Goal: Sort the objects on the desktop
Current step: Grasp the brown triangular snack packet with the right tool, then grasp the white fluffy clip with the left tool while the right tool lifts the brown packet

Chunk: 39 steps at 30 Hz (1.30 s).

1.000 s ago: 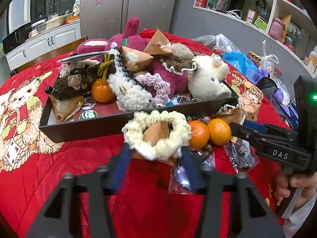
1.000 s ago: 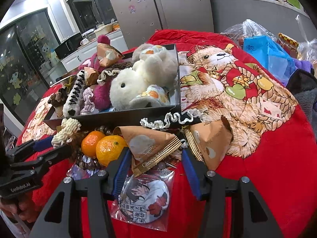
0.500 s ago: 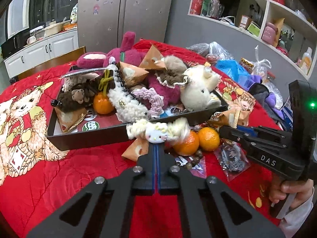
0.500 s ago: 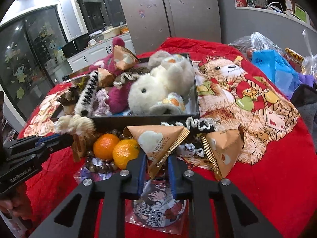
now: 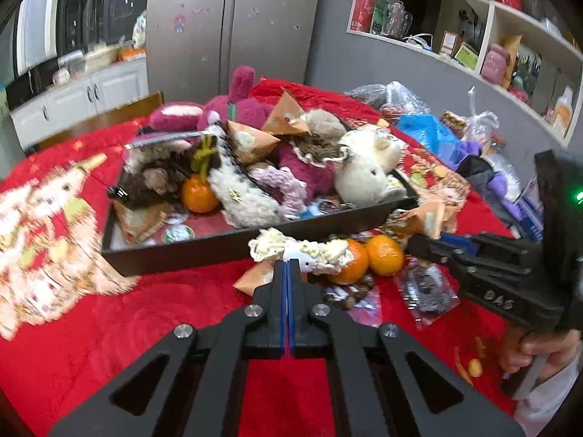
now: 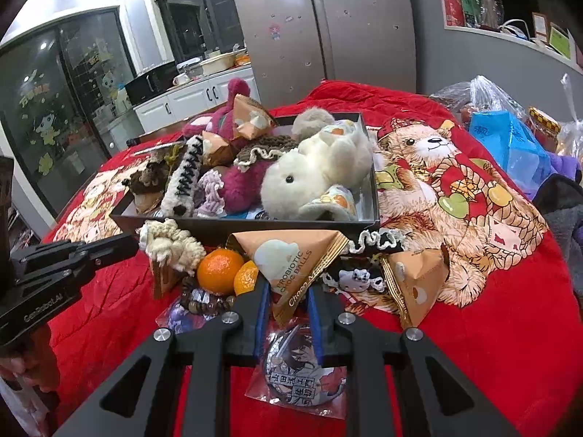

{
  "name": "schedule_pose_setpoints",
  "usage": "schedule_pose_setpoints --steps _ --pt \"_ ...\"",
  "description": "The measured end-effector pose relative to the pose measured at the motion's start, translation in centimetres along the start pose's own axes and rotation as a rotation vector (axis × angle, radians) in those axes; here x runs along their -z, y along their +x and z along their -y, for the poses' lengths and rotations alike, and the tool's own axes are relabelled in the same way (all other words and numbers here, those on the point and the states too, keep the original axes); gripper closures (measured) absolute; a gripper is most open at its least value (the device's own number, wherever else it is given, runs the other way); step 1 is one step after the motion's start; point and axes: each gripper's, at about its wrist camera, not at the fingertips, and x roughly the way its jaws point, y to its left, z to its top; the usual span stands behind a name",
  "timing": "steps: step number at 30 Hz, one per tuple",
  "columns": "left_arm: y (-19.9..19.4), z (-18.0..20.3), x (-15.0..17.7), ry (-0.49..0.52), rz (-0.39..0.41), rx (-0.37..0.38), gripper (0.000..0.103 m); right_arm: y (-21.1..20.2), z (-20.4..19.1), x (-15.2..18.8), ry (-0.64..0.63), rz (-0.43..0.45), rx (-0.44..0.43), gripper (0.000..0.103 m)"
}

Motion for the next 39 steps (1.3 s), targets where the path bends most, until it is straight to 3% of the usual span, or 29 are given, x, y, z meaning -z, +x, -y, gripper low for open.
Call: schedule_pose_setpoints --steps 4,5,7,8,9,11,14,23,25,26,27,32,39 --pt "0.0 0.3 0.1 0.003 -0.009 0.010 0.099 0.2 0.2 0.1 0.007 -0.003 0.008 0.084" --pt "0.1 0.4 0.1 0.000 -0.012 0.008 0.094 0.2 0.3 0.2 0.009 -0.005 0.007 0.084" --pt "0.1 0.3 0.1 -0.018 -0.027 0.016 0.070 0.1 0.4 0.2 0.013 -0.005 0.007 0.084" --pt "0.0 0.2 0.1 -0.026 -0.026 0.026 0.045 0.1 0.4 0.2 0.012 -0.005 0.004 0.084" --pt "-0.2 0.3 0.1 -0.026 -0.013 0.035 0.031 0.1 0.3 0.2 0.008 -0.006 -0.003 0.084" --pt "-0.9 0.8 0.1 0.007 0.027 0.026 0.029 0.2 0.2 0.2 0.004 -0.008 -0.005 0.084" --pt "-0.4 1.4 0.1 0.053 0.018 -0.034 0.025 0.3 0.2 0.3 0.002 -0.015 -0.004 0.084" --pt "2.1 0.0 -1.0 0.001 -0.021 -0.052 0.026 0.2 0.1 0.3 0.000 -0.021 -0.021 0.084" --pt "2.4 0.2 -1.3 0.018 -0.017 -0.051 0.036 0.2 0.1 0.4 -0.001 -0.021 -0.022 0.084" --pt "2.5 0.2 -1.4 0.020 -0.018 -0.045 0.058 0.2 0.1 0.4 -0.001 -0.021 -0.021 0.084" --pt "2.7 0.3 -1.5 0.022 -0.028 -0.041 0.066 0.2 0.1 0.4 -0.002 -0.022 -0.022 0.084" --pt "2.8 0.0 -1.5 0.021 -0.033 -0.055 0.074 0.2 0.1 0.4 -0.003 -0.024 -0.022 0.084" --pt "1.4 0.0 -1.6 0.021 -0.006 -0.054 0.077 0.0 -0.1 0.4 -0.009 -0.018 -0.027 0.084"
